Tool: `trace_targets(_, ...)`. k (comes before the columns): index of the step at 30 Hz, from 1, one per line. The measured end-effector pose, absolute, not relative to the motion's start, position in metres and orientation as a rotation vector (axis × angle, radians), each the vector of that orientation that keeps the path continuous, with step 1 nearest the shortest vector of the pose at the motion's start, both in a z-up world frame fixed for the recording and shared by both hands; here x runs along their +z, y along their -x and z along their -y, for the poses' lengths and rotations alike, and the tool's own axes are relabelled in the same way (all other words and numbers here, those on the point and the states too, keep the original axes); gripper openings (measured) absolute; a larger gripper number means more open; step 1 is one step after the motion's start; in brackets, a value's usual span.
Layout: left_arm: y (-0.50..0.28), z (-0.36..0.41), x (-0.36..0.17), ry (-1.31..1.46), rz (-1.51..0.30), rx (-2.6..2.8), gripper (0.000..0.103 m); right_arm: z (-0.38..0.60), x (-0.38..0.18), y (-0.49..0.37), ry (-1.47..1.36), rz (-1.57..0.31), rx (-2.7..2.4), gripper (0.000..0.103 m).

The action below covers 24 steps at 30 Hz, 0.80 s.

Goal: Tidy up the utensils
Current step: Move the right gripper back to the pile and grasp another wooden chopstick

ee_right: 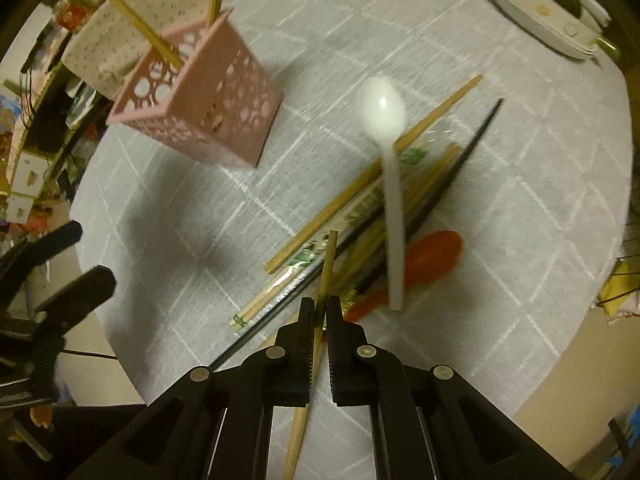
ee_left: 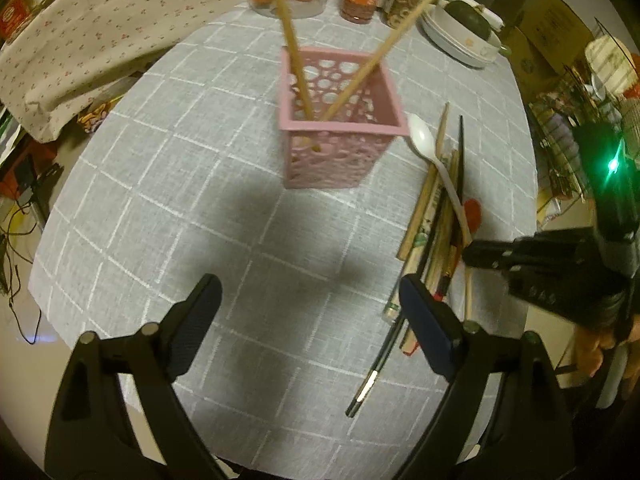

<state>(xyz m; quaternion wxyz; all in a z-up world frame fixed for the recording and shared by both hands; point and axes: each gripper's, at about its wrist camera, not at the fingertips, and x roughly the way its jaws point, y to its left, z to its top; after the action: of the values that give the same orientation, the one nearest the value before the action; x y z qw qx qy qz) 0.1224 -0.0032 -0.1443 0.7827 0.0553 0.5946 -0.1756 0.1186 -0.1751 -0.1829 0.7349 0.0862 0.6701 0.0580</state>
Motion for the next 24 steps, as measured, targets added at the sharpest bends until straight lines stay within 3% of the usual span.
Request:
trace_targets(9, -0.100, 0.045, -0.137, -0.227, -1.244, -0.495, 0.064, 0.245, -0.182, -0.109, -0.262, -1.470, 0.012, 0.006)
trace_targets(17, -0.093, 0.070, -0.140, -0.272, -1.234, -0.532, 0.061, 0.281, -0.214, -0.109, -0.316, -1.536, -0.071, 0.007)
trace_targets(19, -0.093, 0.074, -0.139, -0.273, -1.232, -0.533, 0.061, 0.284, -0.215, -0.110, -0.324, -1.542, -0.082, 0.009)
trace_targets(21, -0.094, 0.080, -0.138, -0.274, -1.229, -0.537, 0.059, 0.288, -0.215, -0.110, -0.320, -1.547, -0.078, 0.021)
trace_targets(24, -0.093, 0.088, -0.137, -0.276, -1.225, -0.550, 0.050, 0.290, -0.220, -0.108, -0.278, -1.557, -0.063, 0.022)
